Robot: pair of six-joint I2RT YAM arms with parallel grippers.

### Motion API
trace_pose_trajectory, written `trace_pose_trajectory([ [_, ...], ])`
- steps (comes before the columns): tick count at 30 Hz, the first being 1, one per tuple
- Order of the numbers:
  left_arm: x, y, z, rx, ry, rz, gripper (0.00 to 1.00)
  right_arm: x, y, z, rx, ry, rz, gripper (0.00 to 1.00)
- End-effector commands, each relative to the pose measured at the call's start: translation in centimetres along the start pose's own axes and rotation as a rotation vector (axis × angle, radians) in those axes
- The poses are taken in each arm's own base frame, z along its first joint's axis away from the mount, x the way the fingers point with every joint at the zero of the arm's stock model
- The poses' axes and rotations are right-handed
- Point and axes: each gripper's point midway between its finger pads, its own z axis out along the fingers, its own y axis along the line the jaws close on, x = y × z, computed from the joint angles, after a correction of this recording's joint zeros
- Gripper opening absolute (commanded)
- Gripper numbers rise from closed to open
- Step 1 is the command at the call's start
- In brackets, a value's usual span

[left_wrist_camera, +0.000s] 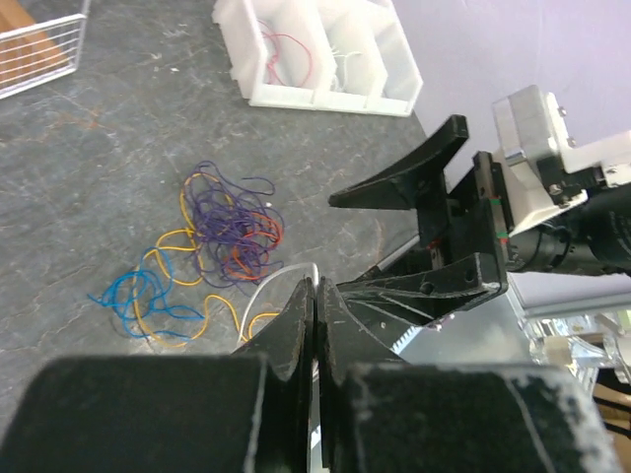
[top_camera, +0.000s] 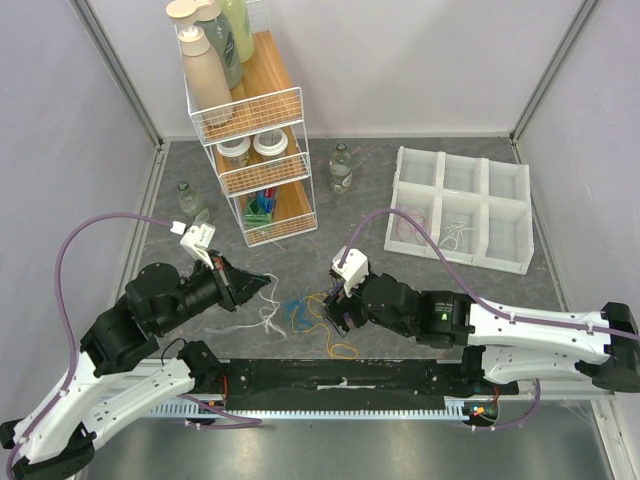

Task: Untangle the cables

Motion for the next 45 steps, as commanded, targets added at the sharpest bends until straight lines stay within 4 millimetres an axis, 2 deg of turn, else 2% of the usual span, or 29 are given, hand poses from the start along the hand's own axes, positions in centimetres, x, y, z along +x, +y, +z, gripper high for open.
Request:
trace_pose_trajectory([
  [1,-0.8,-2.3,0.0,0.113,-0.015,0.031,0.02,-4.0,2.1,-0.2,-0.103,-0.125,0.032,0.87],
  [4,-0.8,-2.4,0.0,0.114,-0.013,0.024,0.02,-4.2,4.3,0.8,-0.196,-0.135,0.046,0.84],
  [9,-0.9,-2.7,-0.2,0.122,-0.013,0.012,0.02,-5.1,7.2,2.2,-0.306,-0.127,0.053,0.72],
  [13,-1.2,-2.8,-0.3,0.125,-0.024,0.004,0.02,-5.3,9.1,2.4,-0.402,-0.141,0.070,0.74],
  [16,-1.3,-2.9,-0.4,0.128,-0.028,0.005,0.01,-4.0,9.1,2.6,-0.404,-0.112,0.082,0.71],
  [19,-1.3,-2.9,-0.3,0.128,-0.028,0.006,0.02,-3.2,8.6,2.4,-0.389,-0.106,0.098,0.52],
  [22,-1.4,-3.0,-0.4,0.135,-0.028,0.005,0.02,-3.1,8.8,2.3,-0.405,-0.129,0.132,0.49],
  [24,-1.5,-3.3,-0.5,0.144,-0.032,0.004,0.02,-3.1,9.2,2.6,-0.424,-0.140,0.146,0.53],
  [26,-1.7,-3.4,-0.5,0.146,-0.037,0.004,0.01,-3.0,9.4,3.1,-0.422,-0.132,0.150,0.66],
  [30,-1.8,-3.5,-0.6,0.147,-0.036,0.003,0.02,-2.9,10.2,3.3,-0.457,-0.120,0.147,0.73],
  [33,-1.8,-3.5,-0.6,0.146,-0.039,-0.002,0.02,-2.6,10.4,3.4,-0.466,-0.114,0.148,0.73],
  [40,-2.1,-3.7,-0.5,0.149,-0.040,0.000,0.02,-0.3,10.4,3.5,-0.476,-0.069,0.172,0.59],
  [42,-2.1,-3.8,-0.5,0.152,-0.040,0.001,0.02,-0.1,10.4,3.4,-0.482,-0.069,0.176,0.61],
  [45,-2.2,-3.9,-0.5,0.153,-0.039,0.006,0.02,-0.3,10.4,3.7,-0.477,-0.070,0.170,0.69],
])
